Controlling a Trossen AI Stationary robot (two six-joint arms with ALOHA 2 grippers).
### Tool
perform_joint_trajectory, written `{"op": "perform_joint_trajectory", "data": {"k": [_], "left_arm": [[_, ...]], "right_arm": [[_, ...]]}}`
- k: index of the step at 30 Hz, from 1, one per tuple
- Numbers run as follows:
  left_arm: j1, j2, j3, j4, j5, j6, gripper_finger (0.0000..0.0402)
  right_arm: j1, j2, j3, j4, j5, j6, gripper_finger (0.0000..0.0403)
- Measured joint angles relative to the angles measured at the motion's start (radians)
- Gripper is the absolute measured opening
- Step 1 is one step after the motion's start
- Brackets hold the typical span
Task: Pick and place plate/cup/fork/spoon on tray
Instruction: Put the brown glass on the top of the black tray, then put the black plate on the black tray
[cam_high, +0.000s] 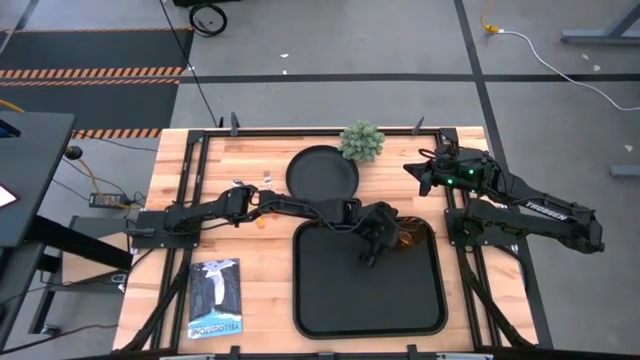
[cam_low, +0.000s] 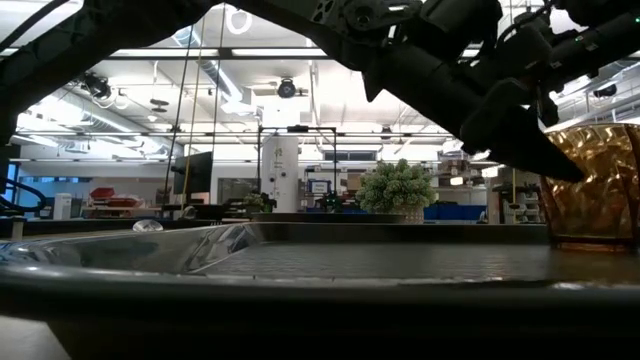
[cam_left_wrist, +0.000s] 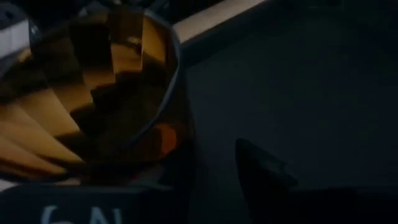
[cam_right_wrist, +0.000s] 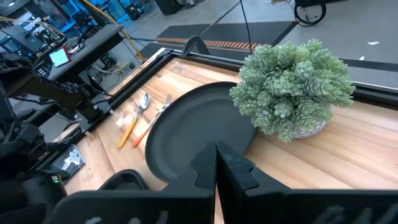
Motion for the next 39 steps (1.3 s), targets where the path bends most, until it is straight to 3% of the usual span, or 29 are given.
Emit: {"op": "perform_joint_trajectory", "data": {"k": [10, 24, 34, 39], "left_arm": [[0.016, 0.0, 0.0, -0.136, -0.067, 0.006, 0.0125], [0.022, 0.04, 0.001, 0.066, -0.076, 0.021, 0.0125], [0.022, 0.031, 0.0, 0.062, -0.076, 0.02, 0.0125], [0.022, -0.006, 0.002, -0.087, -0.092, 0.021, 0.0122]], "right_arm": [[0.0, 0.0, 0.0, 0.008, 0.0, 0.001, 0.0009], [0.0, 0.0, 0.0, 0.012, 0.0, 0.007, 0.0009], [0.0, 0.0, 0.0, 0.011, 0.0, 0.002, 0.0009], [0.0, 0.0, 0.0, 0.003, 0.001, -0.009, 0.0009]]}}
